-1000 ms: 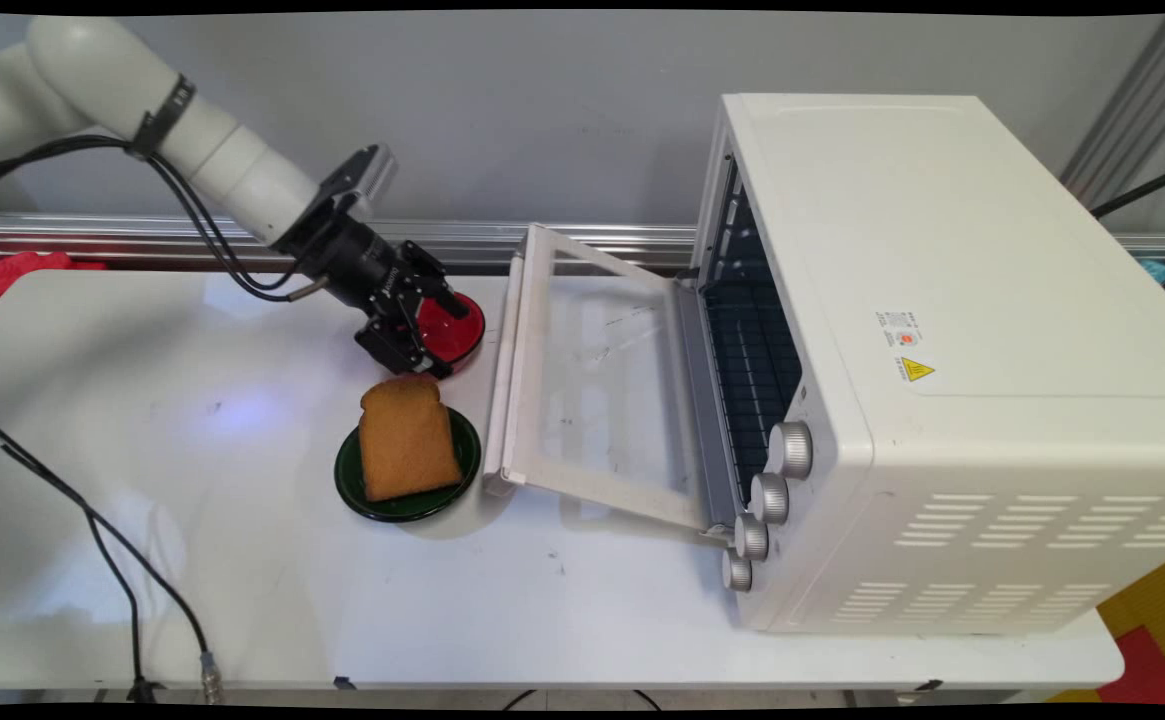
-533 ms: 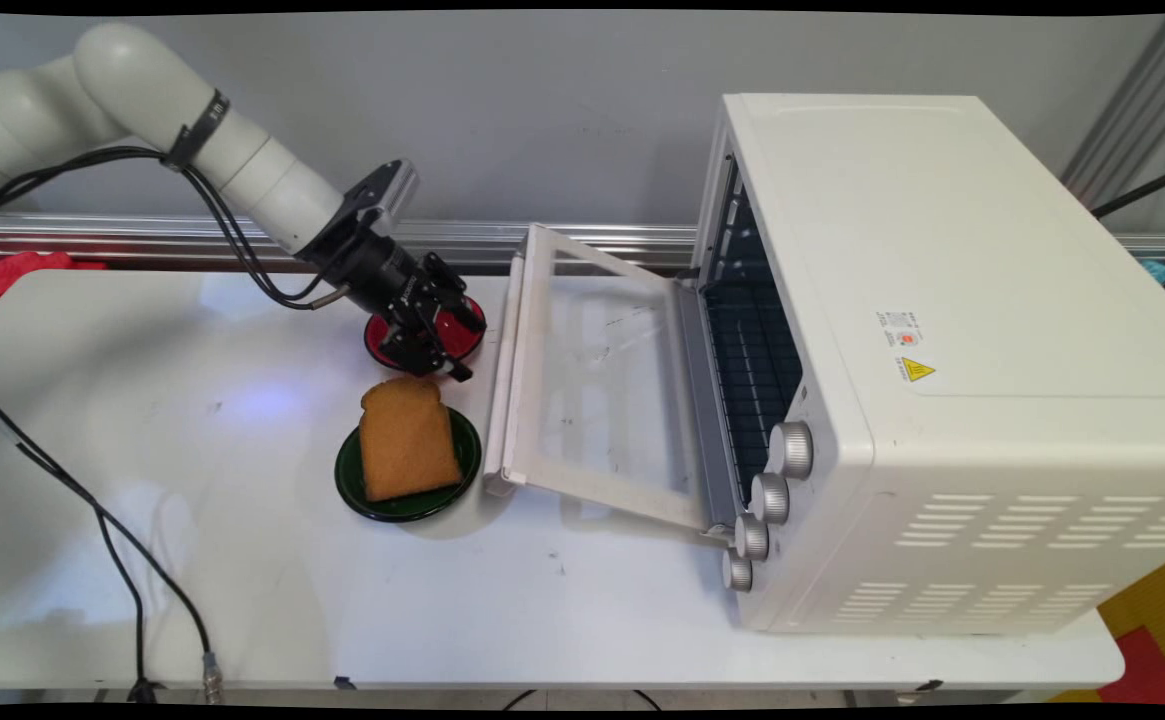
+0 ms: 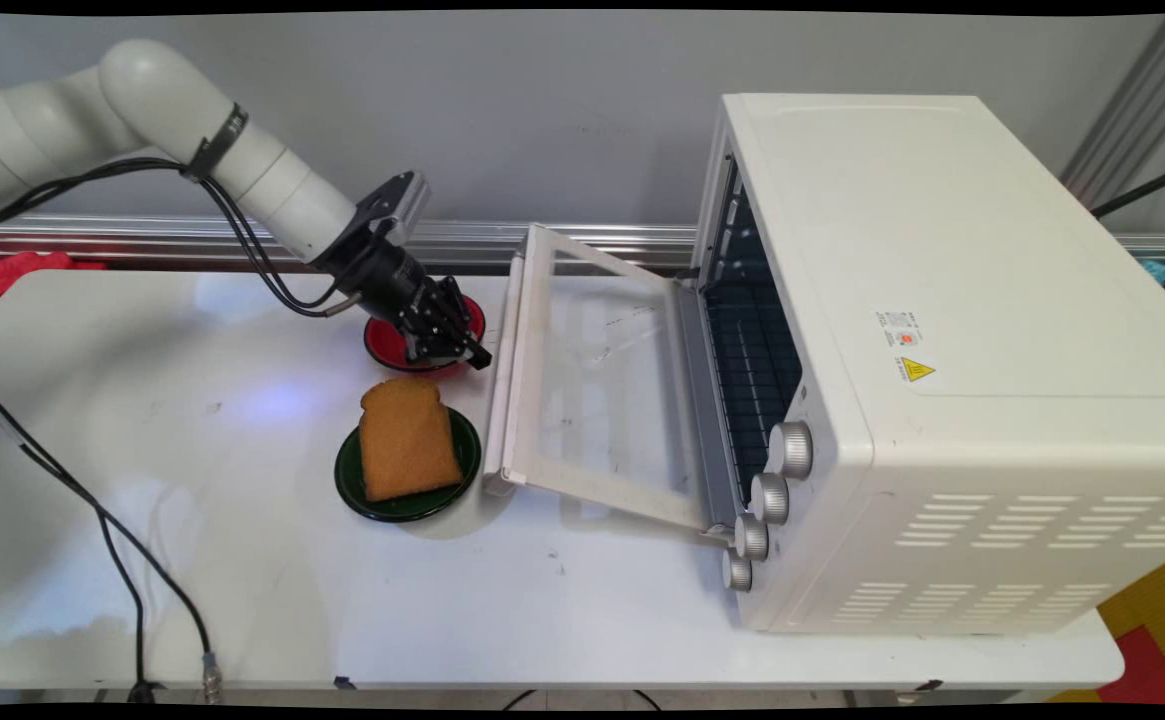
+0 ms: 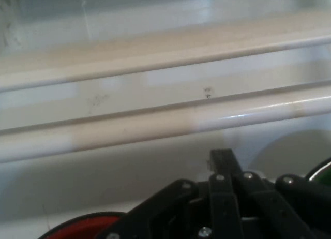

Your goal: Close the oven

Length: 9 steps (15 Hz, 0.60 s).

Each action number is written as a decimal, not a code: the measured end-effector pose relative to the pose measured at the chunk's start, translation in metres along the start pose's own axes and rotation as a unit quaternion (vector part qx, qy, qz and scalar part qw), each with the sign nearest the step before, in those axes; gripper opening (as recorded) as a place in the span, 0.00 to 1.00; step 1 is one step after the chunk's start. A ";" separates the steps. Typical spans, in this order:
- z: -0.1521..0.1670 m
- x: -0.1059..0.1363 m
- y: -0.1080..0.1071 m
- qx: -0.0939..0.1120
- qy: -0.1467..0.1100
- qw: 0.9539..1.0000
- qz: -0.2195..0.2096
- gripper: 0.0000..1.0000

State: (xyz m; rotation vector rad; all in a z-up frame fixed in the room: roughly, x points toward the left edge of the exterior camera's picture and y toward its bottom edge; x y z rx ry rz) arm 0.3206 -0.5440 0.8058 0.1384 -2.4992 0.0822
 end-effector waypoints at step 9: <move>0.036 -0.009 0.003 -0.001 0.020 1.000 -0.023 0.00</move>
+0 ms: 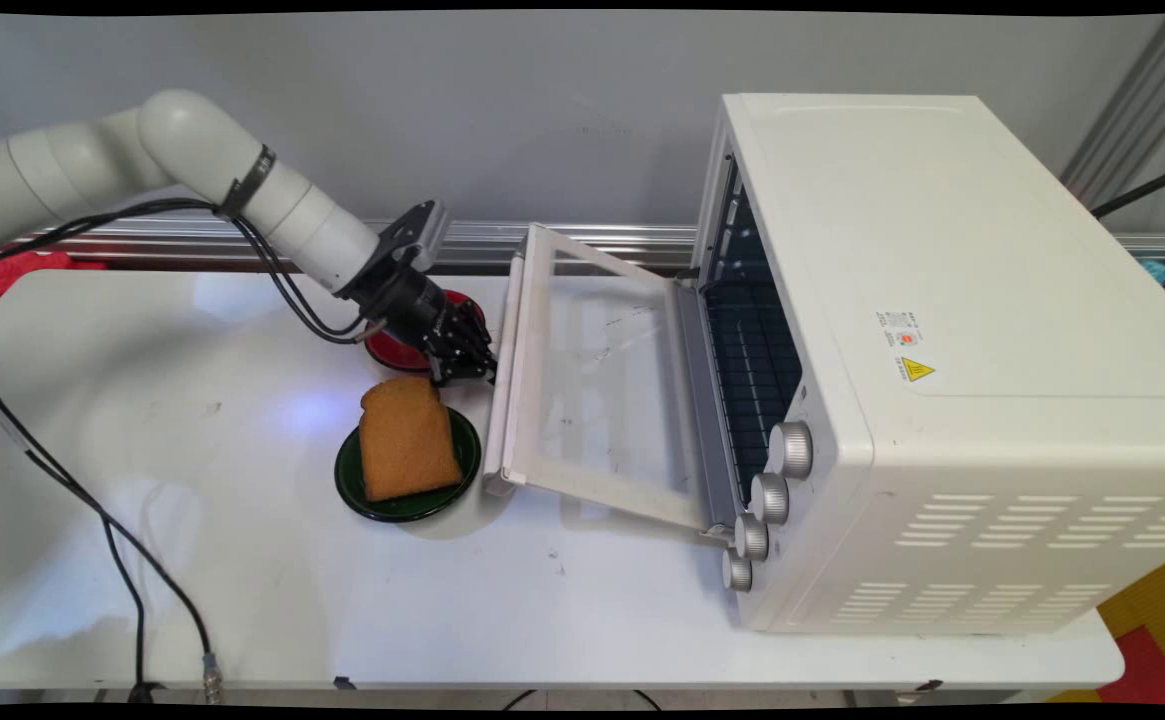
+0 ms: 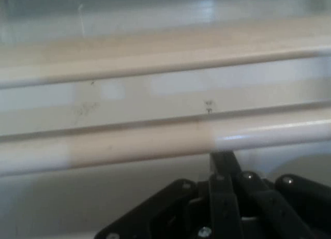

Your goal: Close the oven

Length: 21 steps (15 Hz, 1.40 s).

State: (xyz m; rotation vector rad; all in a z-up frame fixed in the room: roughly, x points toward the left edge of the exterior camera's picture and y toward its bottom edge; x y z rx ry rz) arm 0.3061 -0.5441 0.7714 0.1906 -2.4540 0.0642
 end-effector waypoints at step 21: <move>-0.013 0.097 -0.016 0.016 0.159 0.986 -0.048 0.00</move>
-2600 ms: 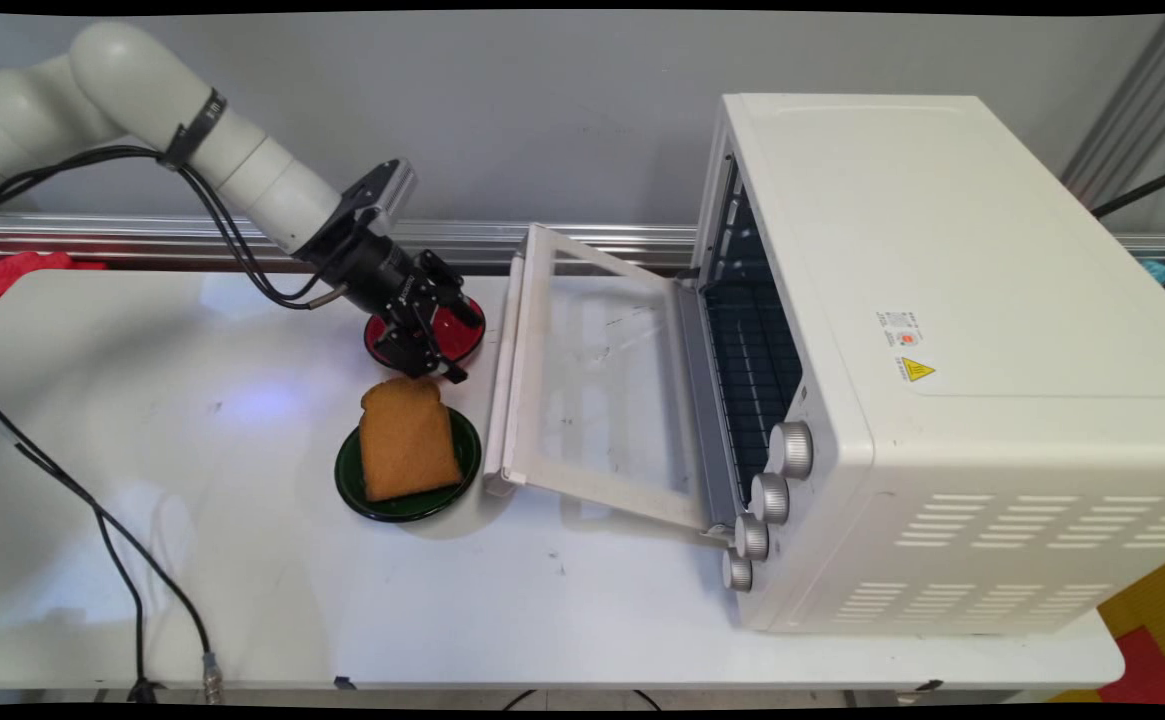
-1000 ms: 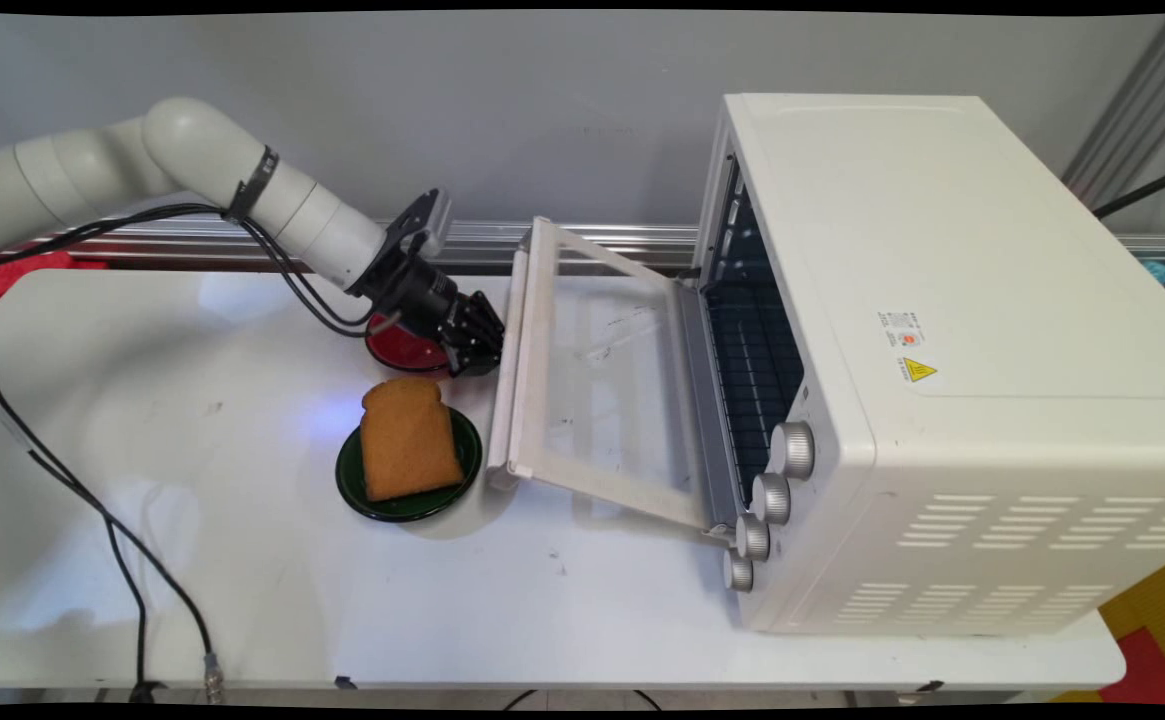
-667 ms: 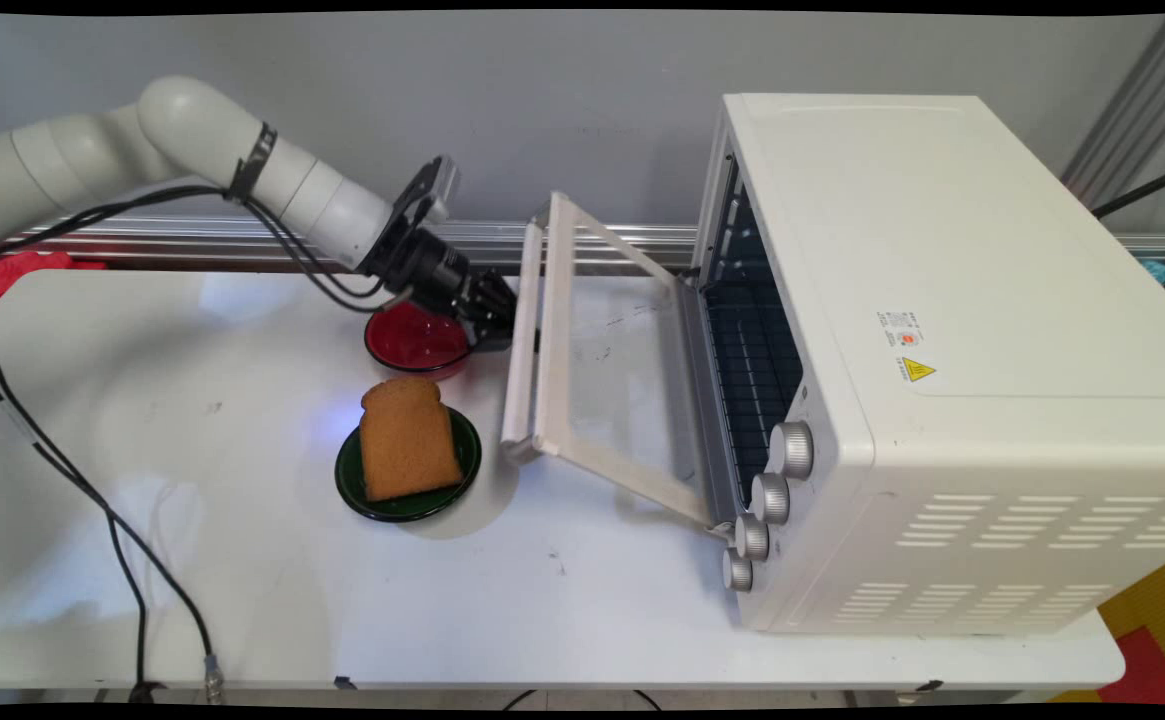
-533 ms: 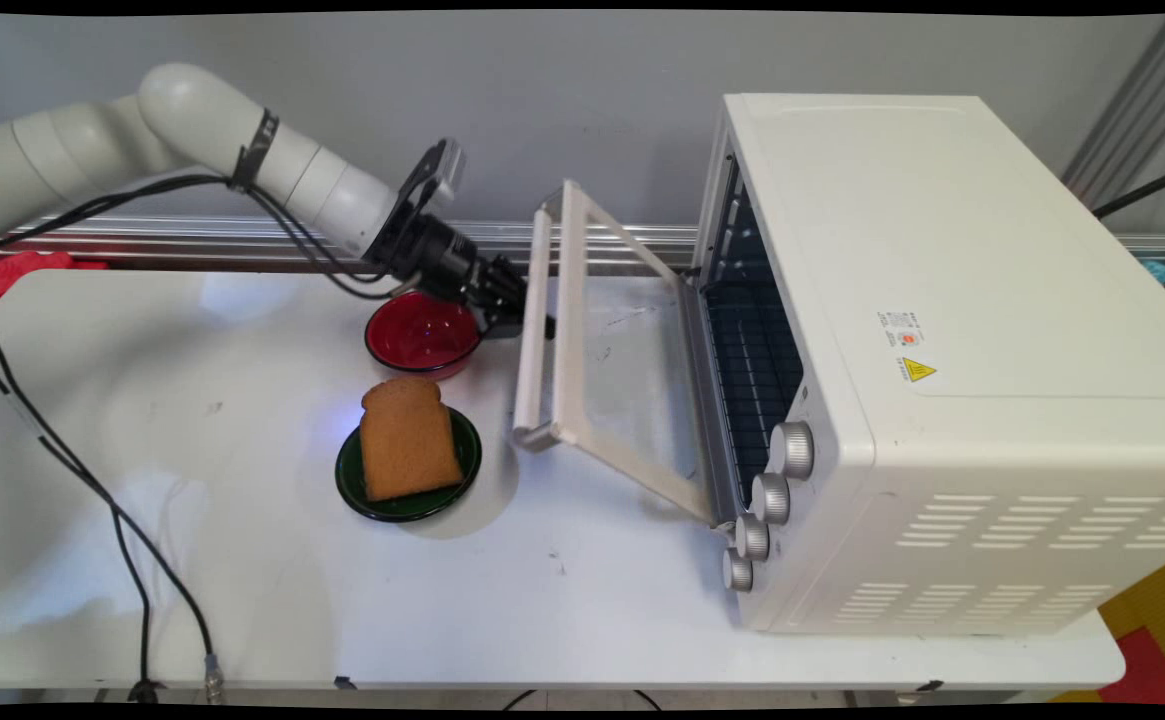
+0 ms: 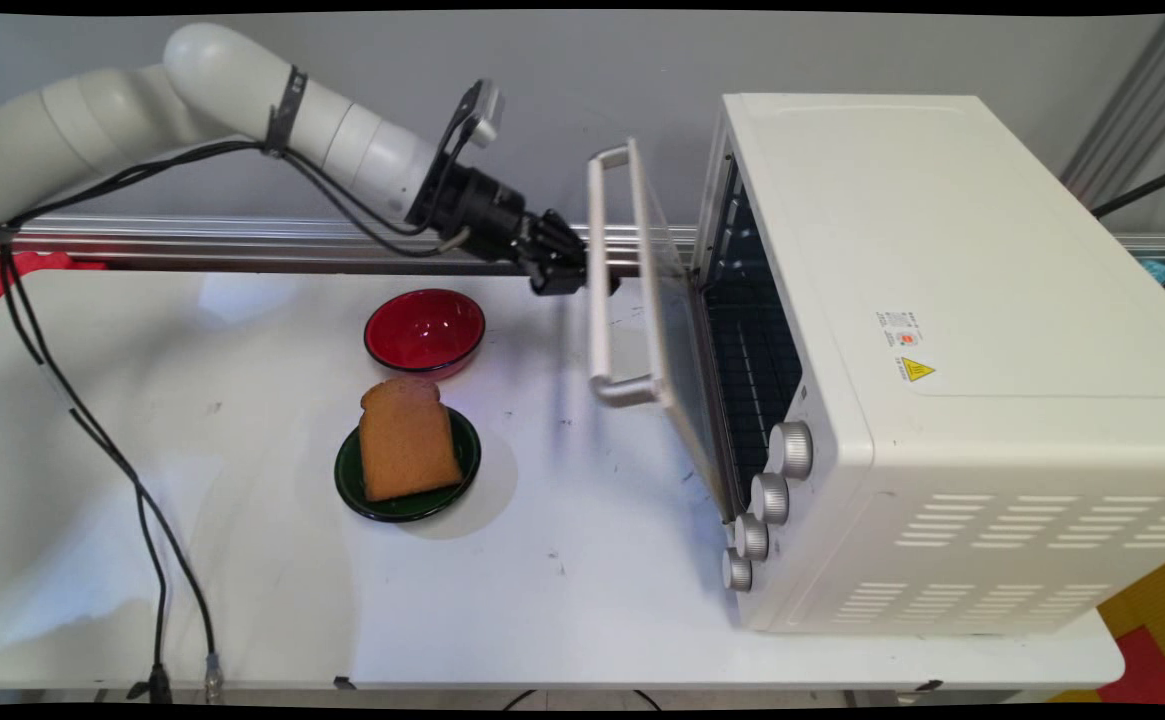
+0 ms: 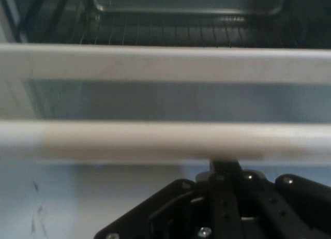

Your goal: Close the oven

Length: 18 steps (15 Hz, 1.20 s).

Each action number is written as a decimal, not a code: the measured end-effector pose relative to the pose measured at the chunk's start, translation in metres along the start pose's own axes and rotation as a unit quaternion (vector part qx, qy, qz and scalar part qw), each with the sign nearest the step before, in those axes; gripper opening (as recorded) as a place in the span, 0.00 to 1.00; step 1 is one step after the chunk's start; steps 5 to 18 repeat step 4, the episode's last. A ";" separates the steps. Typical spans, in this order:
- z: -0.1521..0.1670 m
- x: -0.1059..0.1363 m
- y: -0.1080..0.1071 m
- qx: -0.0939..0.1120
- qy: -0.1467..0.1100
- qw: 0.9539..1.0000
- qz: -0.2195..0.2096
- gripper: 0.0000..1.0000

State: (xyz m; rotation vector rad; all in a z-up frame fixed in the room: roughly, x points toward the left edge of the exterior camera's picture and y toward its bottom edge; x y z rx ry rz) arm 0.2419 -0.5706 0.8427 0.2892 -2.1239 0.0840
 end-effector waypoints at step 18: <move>0.011 0.021 0.001 -0.001 0.021 1.000 0.000 0.00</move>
